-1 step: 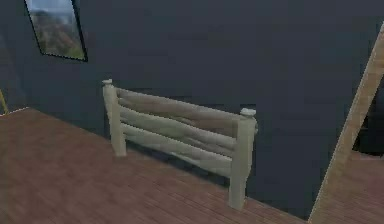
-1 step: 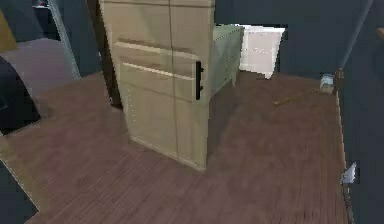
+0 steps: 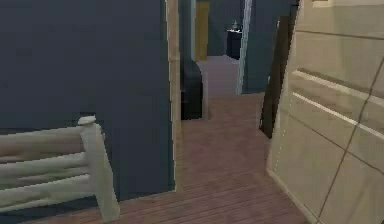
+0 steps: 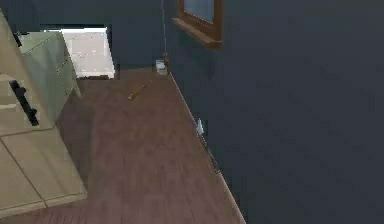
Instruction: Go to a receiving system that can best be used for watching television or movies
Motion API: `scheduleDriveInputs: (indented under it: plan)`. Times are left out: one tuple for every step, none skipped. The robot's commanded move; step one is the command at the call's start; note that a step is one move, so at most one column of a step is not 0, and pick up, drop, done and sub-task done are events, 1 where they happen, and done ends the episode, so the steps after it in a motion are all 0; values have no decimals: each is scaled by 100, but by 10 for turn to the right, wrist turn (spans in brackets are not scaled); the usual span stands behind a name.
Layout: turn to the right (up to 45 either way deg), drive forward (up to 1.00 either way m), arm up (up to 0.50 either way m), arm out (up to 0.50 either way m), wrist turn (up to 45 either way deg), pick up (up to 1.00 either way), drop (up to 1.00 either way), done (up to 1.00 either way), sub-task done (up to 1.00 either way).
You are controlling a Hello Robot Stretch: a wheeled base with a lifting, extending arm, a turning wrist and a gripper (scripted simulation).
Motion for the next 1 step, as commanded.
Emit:
scheduleDriveInputs:
  plan:
    - [150, 0, 0, 0, 0, 0, 0, 0, 0]
